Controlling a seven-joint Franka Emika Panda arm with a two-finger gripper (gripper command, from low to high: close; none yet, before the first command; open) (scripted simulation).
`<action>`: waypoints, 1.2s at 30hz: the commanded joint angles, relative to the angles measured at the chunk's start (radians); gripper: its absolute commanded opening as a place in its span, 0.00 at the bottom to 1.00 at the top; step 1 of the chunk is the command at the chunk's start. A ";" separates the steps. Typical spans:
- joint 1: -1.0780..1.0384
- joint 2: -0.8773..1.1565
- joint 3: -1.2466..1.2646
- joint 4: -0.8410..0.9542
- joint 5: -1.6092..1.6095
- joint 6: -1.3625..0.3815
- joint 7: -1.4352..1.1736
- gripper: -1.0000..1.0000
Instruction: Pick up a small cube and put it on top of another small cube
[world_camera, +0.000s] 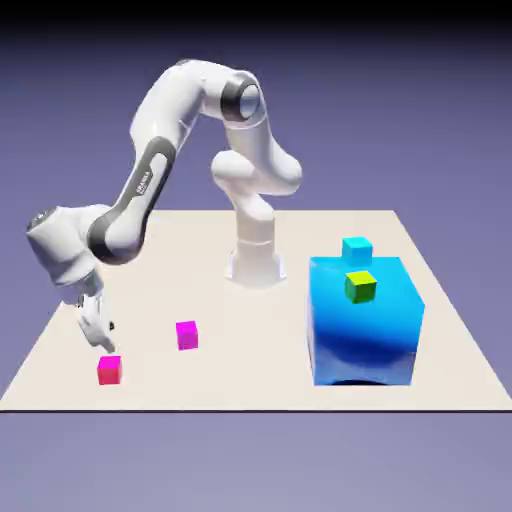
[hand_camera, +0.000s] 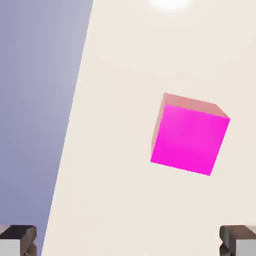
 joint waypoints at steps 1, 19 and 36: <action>-0.013 0.036 -0.011 0.030 0.018 -0.032 0.013 0.50; -0.097 -0.121 0.081 -0.189 -0.005 0.010 0.070 0.00; -0.215 -0.453 0.314 -0.704 -0.041 0.261 0.102 0.00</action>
